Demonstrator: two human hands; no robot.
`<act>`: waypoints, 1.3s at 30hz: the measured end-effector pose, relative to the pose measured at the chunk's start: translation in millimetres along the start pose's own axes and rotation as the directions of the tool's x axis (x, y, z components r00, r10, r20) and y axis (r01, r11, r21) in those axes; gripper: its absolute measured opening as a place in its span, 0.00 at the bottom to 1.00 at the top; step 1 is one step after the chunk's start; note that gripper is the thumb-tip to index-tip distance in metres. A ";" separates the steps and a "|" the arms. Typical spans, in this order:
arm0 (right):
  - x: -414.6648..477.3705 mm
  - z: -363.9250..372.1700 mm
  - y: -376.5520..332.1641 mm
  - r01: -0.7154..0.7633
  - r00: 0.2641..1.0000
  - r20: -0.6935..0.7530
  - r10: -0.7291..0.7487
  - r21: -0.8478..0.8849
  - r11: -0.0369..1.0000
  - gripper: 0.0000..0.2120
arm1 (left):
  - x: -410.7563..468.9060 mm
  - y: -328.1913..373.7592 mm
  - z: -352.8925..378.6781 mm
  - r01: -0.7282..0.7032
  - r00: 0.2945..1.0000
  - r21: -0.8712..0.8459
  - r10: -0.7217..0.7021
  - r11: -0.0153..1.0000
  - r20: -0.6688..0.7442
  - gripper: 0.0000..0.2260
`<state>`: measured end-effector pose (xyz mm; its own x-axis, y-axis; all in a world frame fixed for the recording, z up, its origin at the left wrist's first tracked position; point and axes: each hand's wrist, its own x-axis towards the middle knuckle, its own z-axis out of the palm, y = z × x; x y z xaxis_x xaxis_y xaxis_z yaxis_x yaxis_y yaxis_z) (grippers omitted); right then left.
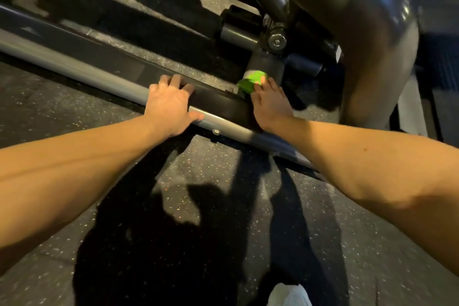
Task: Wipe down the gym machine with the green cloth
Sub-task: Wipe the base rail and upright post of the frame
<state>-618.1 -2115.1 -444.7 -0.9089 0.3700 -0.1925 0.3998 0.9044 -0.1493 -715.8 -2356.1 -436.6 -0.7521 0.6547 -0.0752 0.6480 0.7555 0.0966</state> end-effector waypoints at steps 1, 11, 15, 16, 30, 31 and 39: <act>11.6 -2.2 -0.4 -0.043 0.999 -0.019 0.044 0.032 0.999 0.25 | -0.2 0.2 -0.7 0.001 1.000 -0.003 -0.001 1.000 0.001 0.35; -2.9 14.1 -10.2 -0.171 0.980 -0.100 0.173 0.029 0.985 0.27 | -3.0 -5.6 -2.7 -0.040 0.999 0.019 0.040 0.999 -0.007 0.33; -22.7 15.6 -5.1 -0.112 0.990 -0.091 0.103 -0.097 0.989 0.25 | -4.1 -5.9 -0.7 -0.047 0.999 0.021 0.047 0.999 -0.009 0.33; -13.9 12.1 -4.0 -0.115 0.988 -0.108 0.107 -0.070 0.991 0.25 | -3.5 -5.8 -0.8 -0.048 0.999 0.026 0.048 0.999 -0.004 0.33; 13.3 9.2 -28.8 -0.188 0.982 0.032 0.186 0.085 0.978 0.30 | 0.6 -13.7 -1.5 -0.068 0.997 0.015 0.067 0.998 0.023 0.29; -7.7 16.0 -33.1 -0.130 0.991 0.036 0.128 0.050 0.990 0.30 | 0.1 -13.9 -1.1 -0.066 0.998 0.016 0.066 0.998 0.020 0.29; 62.9 12.6 11.7 -0.320 0.946 0.008 0.323 0.153 0.935 0.33 | -0.4 -13.5 -0.8 -0.062 0.998 -0.004 0.062 0.998 0.009 0.28</act>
<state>-669.1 -2083.9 -470.7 -0.7302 0.6403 -0.2385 0.6829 0.6945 -0.2266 -724.3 -2366.6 -437.1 -0.7097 0.7002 -0.0780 0.6926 0.7137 0.1051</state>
